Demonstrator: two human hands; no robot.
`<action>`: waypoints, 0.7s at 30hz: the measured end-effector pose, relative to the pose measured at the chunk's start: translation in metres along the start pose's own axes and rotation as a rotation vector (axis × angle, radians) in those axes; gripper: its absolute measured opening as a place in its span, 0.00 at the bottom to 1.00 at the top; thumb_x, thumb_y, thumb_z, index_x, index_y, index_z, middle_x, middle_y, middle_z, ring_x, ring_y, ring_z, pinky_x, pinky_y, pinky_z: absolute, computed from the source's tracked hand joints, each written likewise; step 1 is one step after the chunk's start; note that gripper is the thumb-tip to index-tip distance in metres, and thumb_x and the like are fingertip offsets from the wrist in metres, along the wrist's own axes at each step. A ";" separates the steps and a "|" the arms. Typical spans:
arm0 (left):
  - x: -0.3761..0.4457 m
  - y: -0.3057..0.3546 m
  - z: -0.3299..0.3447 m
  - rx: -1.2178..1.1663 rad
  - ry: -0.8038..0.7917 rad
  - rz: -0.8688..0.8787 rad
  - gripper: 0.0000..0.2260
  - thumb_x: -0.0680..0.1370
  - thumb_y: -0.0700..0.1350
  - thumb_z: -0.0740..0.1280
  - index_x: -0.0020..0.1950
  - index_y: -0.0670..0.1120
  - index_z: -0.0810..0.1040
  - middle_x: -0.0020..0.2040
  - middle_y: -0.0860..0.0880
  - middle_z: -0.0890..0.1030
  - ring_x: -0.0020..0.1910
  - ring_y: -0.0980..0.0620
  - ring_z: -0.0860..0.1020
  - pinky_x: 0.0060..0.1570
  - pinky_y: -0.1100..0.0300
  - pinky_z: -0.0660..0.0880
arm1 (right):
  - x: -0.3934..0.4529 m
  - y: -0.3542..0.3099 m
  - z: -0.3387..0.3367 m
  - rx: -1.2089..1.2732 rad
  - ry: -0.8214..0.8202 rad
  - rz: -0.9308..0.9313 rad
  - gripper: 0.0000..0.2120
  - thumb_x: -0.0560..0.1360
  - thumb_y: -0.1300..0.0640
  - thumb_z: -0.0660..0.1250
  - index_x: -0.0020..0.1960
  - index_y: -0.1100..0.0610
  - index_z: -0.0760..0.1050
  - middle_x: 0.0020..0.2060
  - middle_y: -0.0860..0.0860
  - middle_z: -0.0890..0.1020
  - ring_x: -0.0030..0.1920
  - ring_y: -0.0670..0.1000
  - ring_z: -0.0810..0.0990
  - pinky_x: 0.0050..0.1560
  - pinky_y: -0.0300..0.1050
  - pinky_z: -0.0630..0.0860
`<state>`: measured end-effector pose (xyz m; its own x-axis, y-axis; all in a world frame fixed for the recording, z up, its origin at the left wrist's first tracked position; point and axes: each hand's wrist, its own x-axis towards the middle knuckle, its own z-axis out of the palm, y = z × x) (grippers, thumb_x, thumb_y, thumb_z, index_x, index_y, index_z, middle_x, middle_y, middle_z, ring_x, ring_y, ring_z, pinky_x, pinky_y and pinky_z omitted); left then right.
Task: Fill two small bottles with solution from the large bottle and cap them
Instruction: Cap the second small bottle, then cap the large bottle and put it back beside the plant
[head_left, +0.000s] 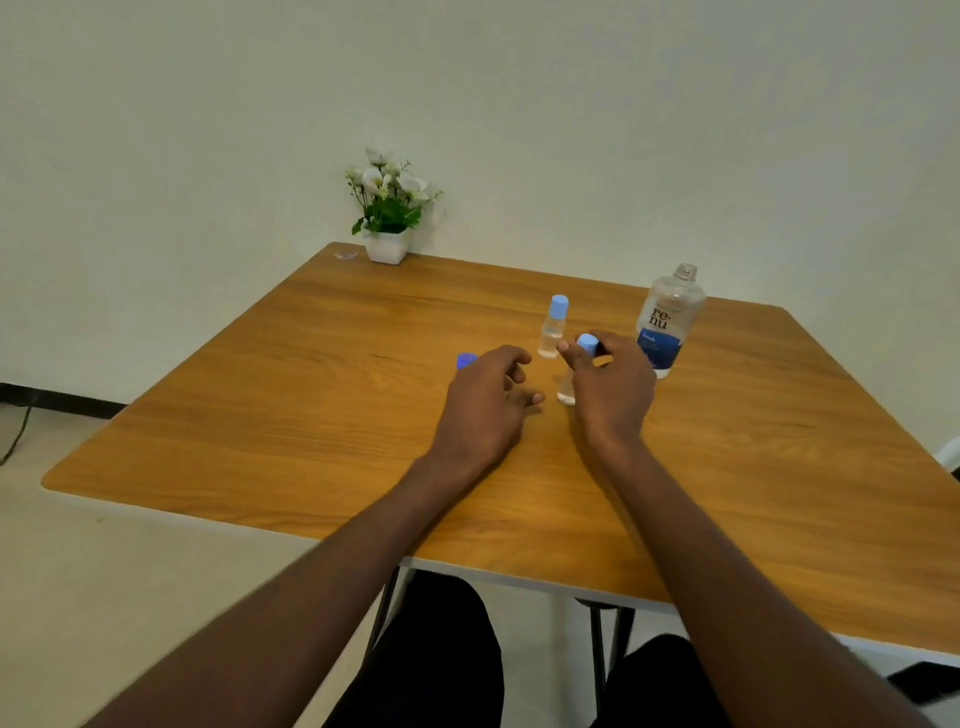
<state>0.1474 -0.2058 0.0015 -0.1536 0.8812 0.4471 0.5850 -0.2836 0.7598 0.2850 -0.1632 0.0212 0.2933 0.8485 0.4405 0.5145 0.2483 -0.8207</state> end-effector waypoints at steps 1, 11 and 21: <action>-0.001 -0.001 -0.001 0.020 0.055 0.002 0.13 0.76 0.41 0.76 0.60 0.48 0.82 0.48 0.52 0.83 0.45 0.61 0.79 0.47 0.67 0.76 | 0.008 0.002 -0.001 -0.011 0.000 0.006 0.16 0.76 0.48 0.76 0.60 0.55 0.84 0.54 0.47 0.84 0.53 0.47 0.80 0.51 0.40 0.70; 0.009 -0.013 -0.007 0.133 0.245 -0.330 0.26 0.79 0.43 0.73 0.75 0.45 0.72 0.71 0.44 0.69 0.61 0.44 0.77 0.58 0.54 0.74 | 0.014 0.025 0.005 -0.230 -0.093 0.009 0.19 0.74 0.51 0.78 0.60 0.59 0.81 0.53 0.53 0.82 0.50 0.51 0.76 0.50 0.47 0.69; 0.013 -0.008 -0.002 0.461 0.021 -0.295 0.21 0.82 0.38 0.64 0.75 0.51 0.72 0.70 0.43 0.69 0.62 0.41 0.73 0.61 0.49 0.75 | 0.015 0.029 -0.009 -0.282 -0.266 0.157 0.51 0.67 0.48 0.85 0.80 0.58 0.62 0.75 0.59 0.71 0.75 0.59 0.71 0.72 0.57 0.72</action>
<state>0.1387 -0.1930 0.0019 -0.3770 0.8893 0.2589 0.8024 0.1740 0.5709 0.3114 -0.1472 0.0076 0.1863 0.9662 0.1782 0.6915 -0.0001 -0.7224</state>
